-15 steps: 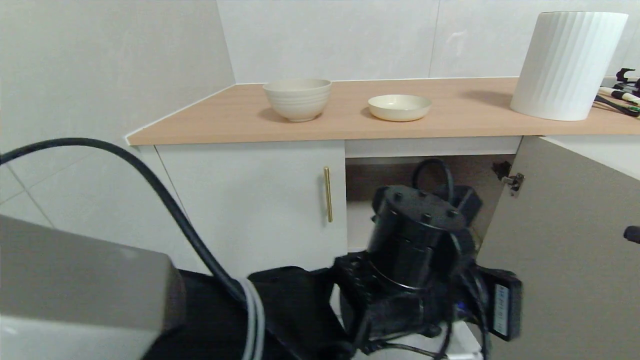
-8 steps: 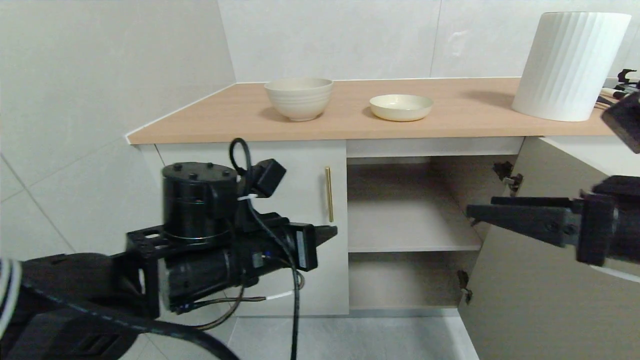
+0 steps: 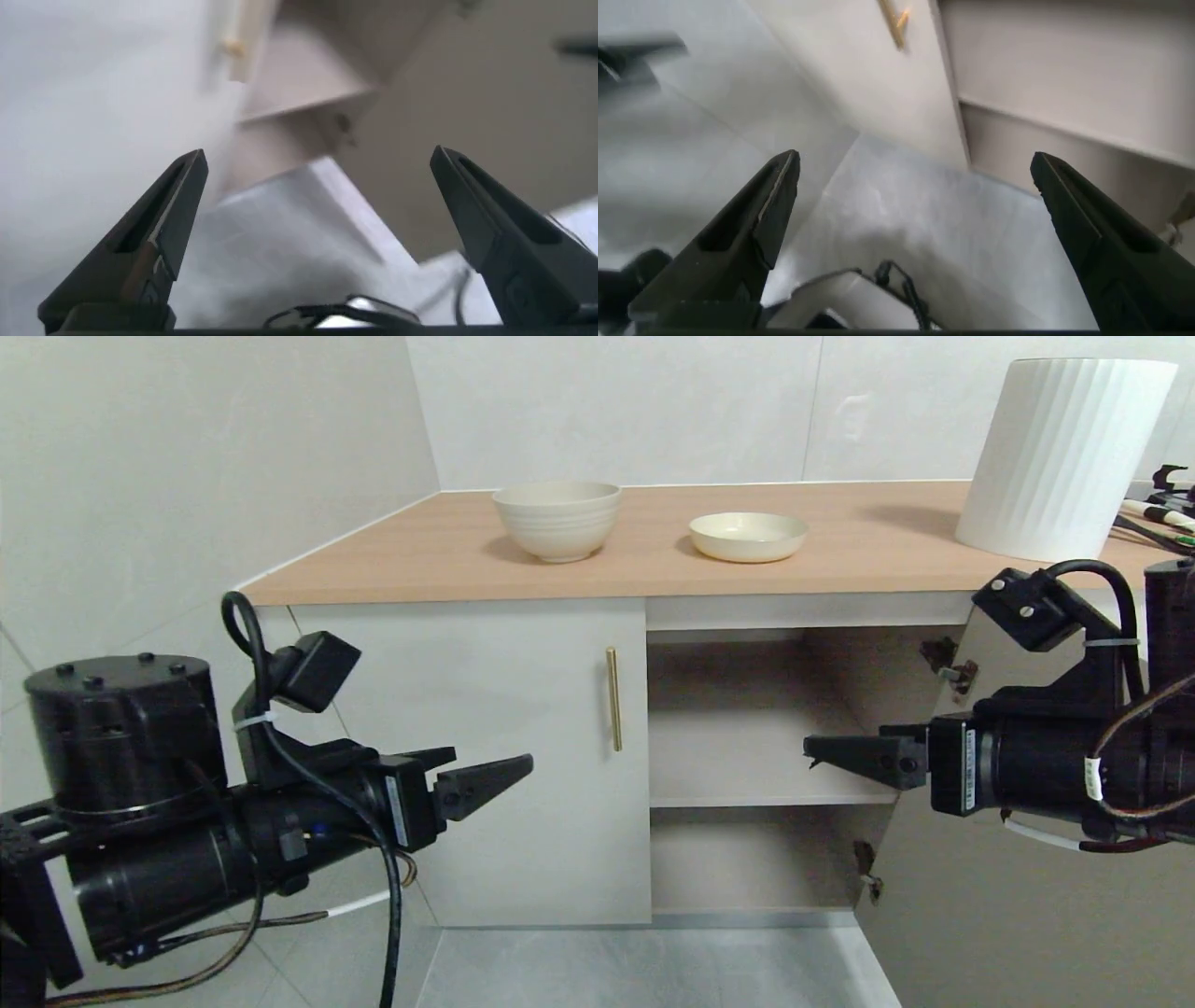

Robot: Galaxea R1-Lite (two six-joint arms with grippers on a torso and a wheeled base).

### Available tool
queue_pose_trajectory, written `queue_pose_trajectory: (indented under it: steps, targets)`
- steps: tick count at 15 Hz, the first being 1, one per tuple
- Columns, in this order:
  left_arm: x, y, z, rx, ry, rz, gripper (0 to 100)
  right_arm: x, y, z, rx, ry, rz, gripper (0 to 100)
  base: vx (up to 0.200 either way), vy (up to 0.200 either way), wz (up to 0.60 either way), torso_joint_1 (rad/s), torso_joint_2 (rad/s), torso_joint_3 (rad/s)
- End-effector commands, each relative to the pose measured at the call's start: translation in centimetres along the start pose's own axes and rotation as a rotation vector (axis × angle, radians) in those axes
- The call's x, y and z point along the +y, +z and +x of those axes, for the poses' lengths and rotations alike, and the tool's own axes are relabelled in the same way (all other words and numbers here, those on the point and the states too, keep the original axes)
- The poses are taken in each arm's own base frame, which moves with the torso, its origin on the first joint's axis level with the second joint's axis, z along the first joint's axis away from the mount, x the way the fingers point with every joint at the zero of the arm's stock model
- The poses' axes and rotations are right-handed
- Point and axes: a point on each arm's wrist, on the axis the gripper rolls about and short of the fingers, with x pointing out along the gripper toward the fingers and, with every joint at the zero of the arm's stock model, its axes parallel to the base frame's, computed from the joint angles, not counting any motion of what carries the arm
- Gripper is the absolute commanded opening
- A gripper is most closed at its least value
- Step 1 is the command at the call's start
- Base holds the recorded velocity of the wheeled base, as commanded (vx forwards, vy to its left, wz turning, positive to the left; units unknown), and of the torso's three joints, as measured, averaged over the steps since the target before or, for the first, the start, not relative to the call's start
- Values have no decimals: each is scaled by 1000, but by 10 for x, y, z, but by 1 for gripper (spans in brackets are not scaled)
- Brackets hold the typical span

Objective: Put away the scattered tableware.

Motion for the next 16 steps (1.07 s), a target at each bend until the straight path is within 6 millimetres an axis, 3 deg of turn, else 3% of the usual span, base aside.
queue_pose_trajectory:
  steps: [1,7,16]
  targets:
    - [1,21,-22,-62,39,-1,100,7,-1,1,8,-3,-11,100,0,0,0,0,0,0]
    - [-4,33,-28,-73,34,3,100,16,-4,-1,20,1,-26,100,0,0,0,0,0,0]
    - [-3,32,-26,-66,38,0,100,16,-4,-1,19,-2,-28,100,200,0,0,1,3,1]
